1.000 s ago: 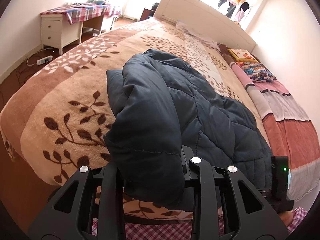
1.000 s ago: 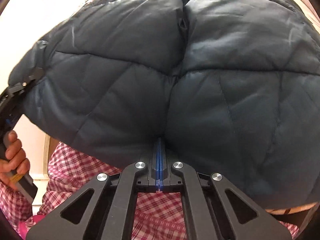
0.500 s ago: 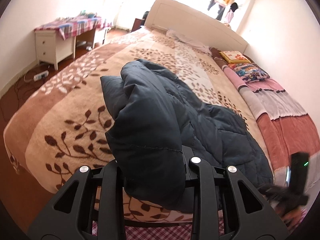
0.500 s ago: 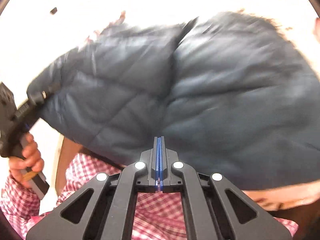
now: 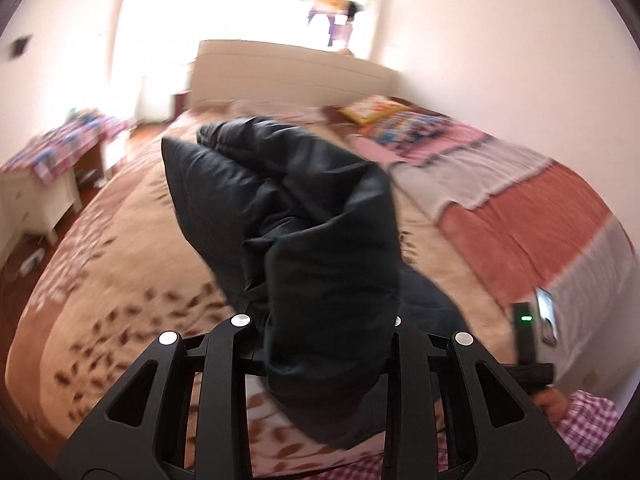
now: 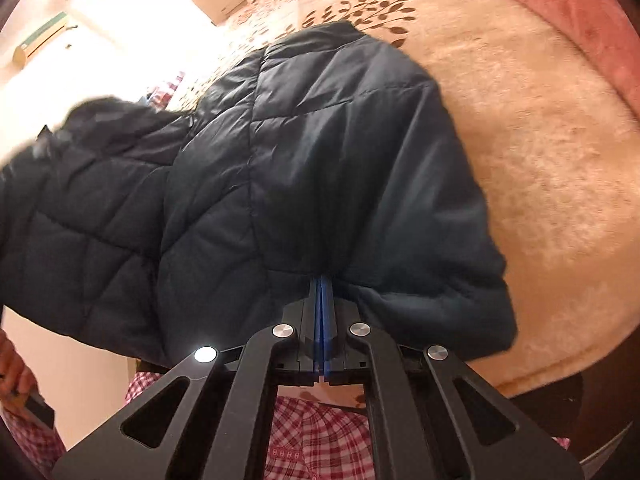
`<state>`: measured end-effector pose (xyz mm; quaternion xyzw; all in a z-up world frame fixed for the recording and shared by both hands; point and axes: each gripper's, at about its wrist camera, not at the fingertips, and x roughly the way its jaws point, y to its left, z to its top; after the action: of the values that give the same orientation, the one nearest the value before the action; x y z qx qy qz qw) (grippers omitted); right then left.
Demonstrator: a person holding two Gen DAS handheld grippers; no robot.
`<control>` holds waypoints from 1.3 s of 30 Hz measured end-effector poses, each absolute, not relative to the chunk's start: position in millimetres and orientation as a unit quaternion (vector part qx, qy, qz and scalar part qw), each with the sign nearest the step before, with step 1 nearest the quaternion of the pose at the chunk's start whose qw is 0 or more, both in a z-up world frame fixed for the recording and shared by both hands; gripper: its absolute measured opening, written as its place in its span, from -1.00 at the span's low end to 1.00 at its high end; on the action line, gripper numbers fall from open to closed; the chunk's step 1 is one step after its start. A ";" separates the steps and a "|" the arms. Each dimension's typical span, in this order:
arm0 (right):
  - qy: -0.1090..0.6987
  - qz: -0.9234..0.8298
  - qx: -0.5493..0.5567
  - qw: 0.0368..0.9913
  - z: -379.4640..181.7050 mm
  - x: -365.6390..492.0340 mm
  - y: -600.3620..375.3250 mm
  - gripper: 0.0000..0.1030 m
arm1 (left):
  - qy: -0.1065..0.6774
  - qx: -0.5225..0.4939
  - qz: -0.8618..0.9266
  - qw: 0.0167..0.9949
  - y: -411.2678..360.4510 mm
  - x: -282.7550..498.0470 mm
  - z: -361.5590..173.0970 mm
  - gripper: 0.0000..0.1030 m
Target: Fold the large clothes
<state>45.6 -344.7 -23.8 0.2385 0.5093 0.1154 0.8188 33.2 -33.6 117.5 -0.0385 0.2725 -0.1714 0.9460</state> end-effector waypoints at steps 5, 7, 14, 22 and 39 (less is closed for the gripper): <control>0.501 0.136 0.275 0.809 -35.2 46.1 -349.2 -0.99 | 0.280 -0.010 -0.259 0.924 -115.6 43.0 108.9 -0.48; 0.499 0.142 0.292 0.804 -36.5 45.4 -352.1 -1.00 | 0.292 0.002 -0.291 0.911 -147.6 44.3 95.7 -0.48; 0.485 0.176 0.391 0.762 -59.7 43.2 -379.1 -1.00 | 0.355 0.057 -0.355 0.863 -233.3 55.7 24.4 -0.38; 0.464 0.188 0.464 0.731 -70.3 21.7 -415.4 -1.00 | 0.374 0.085 -0.369 0.847 -252.9 57.9 -12.1 -0.25; 0.374 0.078 0.345 0.857 56.8 -29.1 -463.8 -0.96 | 0.363 0.012 -0.411 0.836 -193.5 26.8 47.6 0.21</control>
<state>-29.1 -463.8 56.8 0.3451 0.3737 0.0783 0.8574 26.8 -193.5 47.6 0.0122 0.3628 -0.4111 0.8362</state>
